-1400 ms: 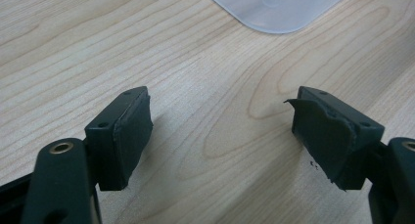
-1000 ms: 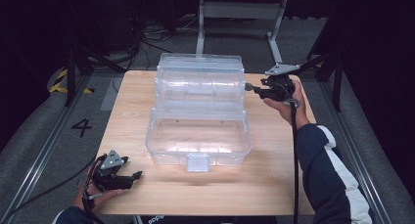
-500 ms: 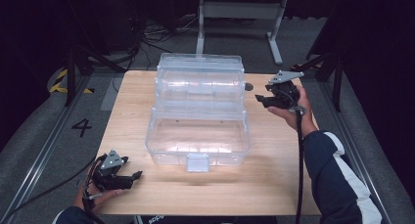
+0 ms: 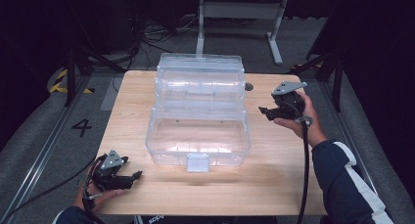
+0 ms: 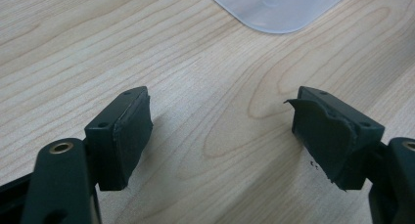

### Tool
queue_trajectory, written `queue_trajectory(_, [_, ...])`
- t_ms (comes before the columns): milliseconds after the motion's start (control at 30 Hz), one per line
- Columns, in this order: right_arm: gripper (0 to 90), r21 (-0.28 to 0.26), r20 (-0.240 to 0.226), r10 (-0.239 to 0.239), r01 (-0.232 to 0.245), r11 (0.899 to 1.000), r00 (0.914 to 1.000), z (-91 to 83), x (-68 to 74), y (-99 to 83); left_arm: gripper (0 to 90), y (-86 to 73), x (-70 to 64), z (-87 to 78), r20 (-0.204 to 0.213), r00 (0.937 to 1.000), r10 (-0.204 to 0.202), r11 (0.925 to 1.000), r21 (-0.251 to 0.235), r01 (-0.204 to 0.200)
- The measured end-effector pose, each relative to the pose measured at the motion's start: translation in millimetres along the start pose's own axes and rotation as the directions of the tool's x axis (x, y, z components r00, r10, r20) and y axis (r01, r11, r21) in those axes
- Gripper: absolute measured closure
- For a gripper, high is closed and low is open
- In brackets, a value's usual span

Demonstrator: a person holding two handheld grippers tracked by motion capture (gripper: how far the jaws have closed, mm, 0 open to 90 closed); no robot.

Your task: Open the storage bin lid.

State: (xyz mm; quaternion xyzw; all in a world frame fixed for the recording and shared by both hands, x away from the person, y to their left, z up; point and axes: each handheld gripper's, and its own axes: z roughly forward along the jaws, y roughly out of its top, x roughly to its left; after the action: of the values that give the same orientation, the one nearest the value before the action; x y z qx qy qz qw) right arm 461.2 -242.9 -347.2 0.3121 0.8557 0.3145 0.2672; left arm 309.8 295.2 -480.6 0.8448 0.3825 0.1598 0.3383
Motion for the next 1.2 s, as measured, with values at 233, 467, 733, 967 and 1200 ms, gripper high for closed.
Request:
queue_trajectory(233, [31.0,0.044,-0.029,-0.013,0.014,0.999,0.9995,-6.9,5.7,-19.3,23.2,-0.1,0.0,0.0,0.004,1.0,-0.003,1.0,0.001,0.003])
queue_trajectory(467, [31.2,0.058,-0.044,-0.031,0.033,0.998,0.9986,-16.1,16.6,-46.6,22.8,0.1,0.1,0.3,0.006,1.0,-0.007,1.0,0.003,0.007])
queue_trajectory(733, [31.1,0.048,-0.038,-0.017,0.019,0.999,0.9991,-24.3,22.0,-66.9,22.6,0.2,0.2,0.4,0.006,1.0,-0.007,1.0,0.003,0.007])
queue_trajectory(967, [29.8,0.055,-0.03,-0.019,0.021,0.998,0.9994,-27.2,28.9,-91.8,22.6,0.3,0.2,0.5,0.006,1.0,-0.007,1.0,0.003,0.007])
queue_trajectory(1200, [29.7,0.047,-0.062,0.052,-0.049,0.998,0.9967,-29.9,30.9,-122.4,22.2,0.5,0.1,1.0,0.005,0.9999,-0.01,0.9999,0.001,0.01])
